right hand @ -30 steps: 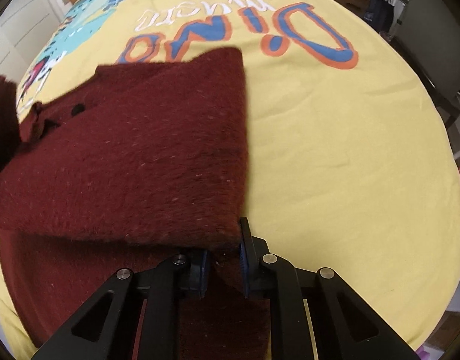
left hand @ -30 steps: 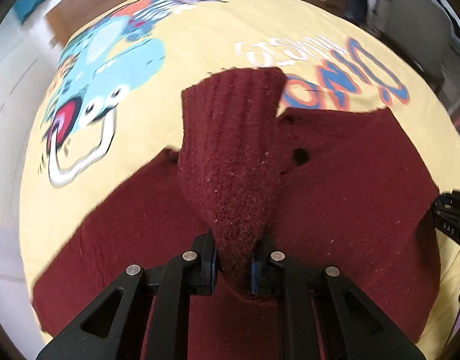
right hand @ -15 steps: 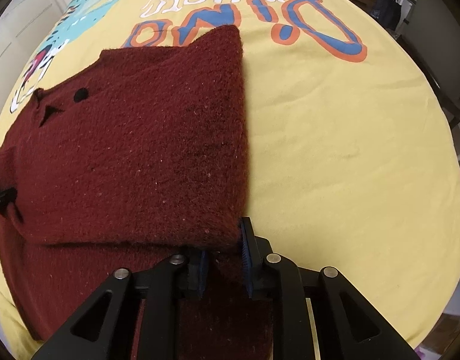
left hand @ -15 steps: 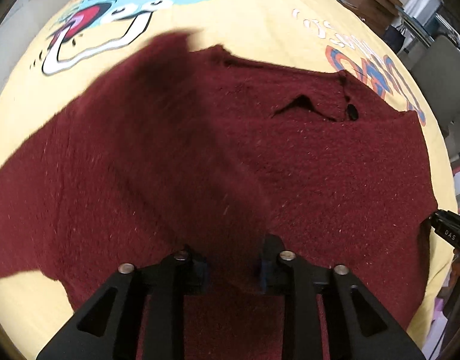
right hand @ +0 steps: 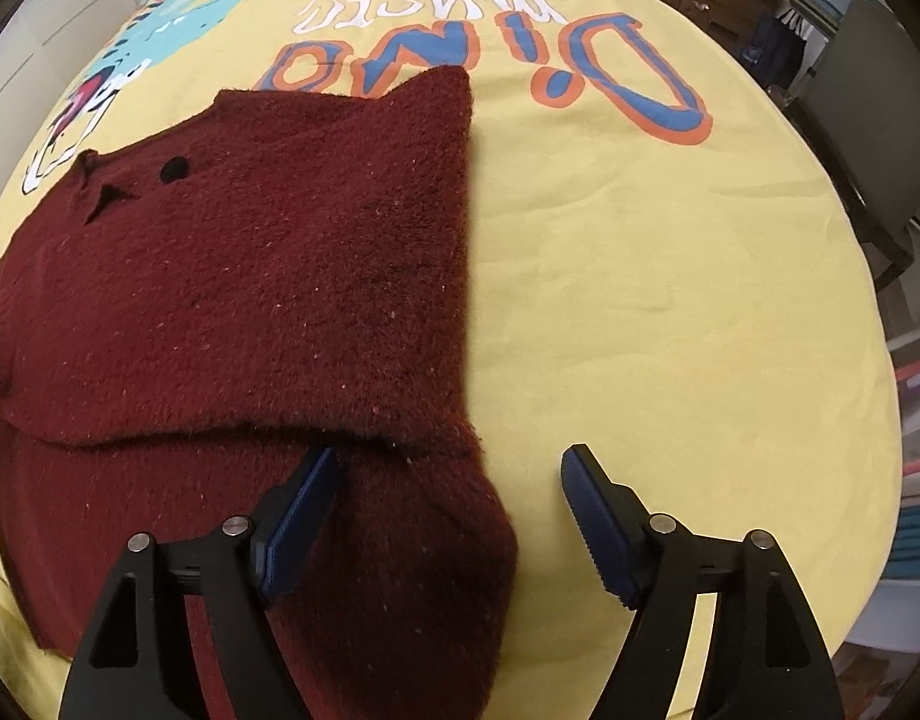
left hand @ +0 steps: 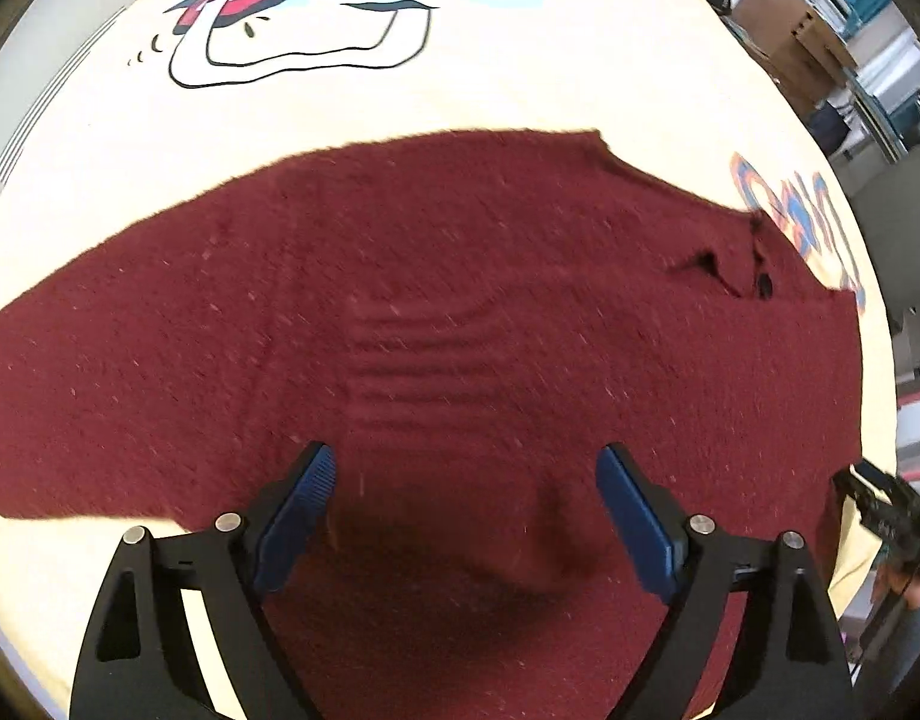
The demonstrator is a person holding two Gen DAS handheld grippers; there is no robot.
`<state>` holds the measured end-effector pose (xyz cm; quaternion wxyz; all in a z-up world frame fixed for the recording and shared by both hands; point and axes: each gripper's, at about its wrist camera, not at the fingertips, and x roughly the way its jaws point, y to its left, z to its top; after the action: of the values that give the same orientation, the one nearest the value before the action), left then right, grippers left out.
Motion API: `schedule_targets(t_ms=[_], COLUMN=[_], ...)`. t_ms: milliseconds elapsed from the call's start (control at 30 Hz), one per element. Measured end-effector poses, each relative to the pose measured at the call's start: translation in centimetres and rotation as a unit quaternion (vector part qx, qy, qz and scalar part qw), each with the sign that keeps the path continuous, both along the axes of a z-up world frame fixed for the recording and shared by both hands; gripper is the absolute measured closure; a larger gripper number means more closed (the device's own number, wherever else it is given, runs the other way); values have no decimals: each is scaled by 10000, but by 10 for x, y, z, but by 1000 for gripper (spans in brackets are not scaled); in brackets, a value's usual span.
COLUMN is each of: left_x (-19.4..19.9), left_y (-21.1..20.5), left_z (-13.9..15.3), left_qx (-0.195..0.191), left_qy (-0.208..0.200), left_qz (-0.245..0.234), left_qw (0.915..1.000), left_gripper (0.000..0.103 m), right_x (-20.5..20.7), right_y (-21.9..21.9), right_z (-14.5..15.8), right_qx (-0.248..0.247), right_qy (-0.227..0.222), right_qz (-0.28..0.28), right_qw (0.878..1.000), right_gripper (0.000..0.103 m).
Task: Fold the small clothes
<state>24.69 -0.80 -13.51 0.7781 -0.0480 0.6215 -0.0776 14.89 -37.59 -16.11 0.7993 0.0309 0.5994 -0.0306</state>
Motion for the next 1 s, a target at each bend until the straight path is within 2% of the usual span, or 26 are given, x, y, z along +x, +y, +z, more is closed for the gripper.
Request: schedule_targets(t_ms=[233,333,433,500,567,633,767,867,1000], left_x=[21,21,14,12,8,6,1,-2,-4], left_y=[8,10,3,-12,-25,-36,-55,-41,-24], left_z=[-30,-41,-41,-41,-38,-36,-22,3,17], left_qx=[92,49,265,476,572,592,975,783,903], left_qy=[439,462,369,232,120,43,-332,-685,-856], left_qz=[256,381,158,-74,-280,-437,-657,-445,-326], left_qw=[9987,9982,9988,9986,9979,9973,9925,9936,9917], left_gripper=[17,17,19,36,72,90,92,92,92], right_x=[-7,-9,-9,-9,-7,-4,13,36,72], right_y=[-7,-13,-19,-23,-26,-27,-27,-23,-19], right_z=[8,6,4,4,6,10,23,22,0], right_qx=[60,55,114,201,259,301,487,659,977], right_qy=[1,23,45,58,51,27,-154,-252,-113], right_qz=[-34,-122,-280,-374,-423,-441,-484,-524,-626], right_qw=[10000,9999,9995,9991,9988,9986,9975,9961,9932], right_gripper=[25,25,25,25,25,25,25,25,25])
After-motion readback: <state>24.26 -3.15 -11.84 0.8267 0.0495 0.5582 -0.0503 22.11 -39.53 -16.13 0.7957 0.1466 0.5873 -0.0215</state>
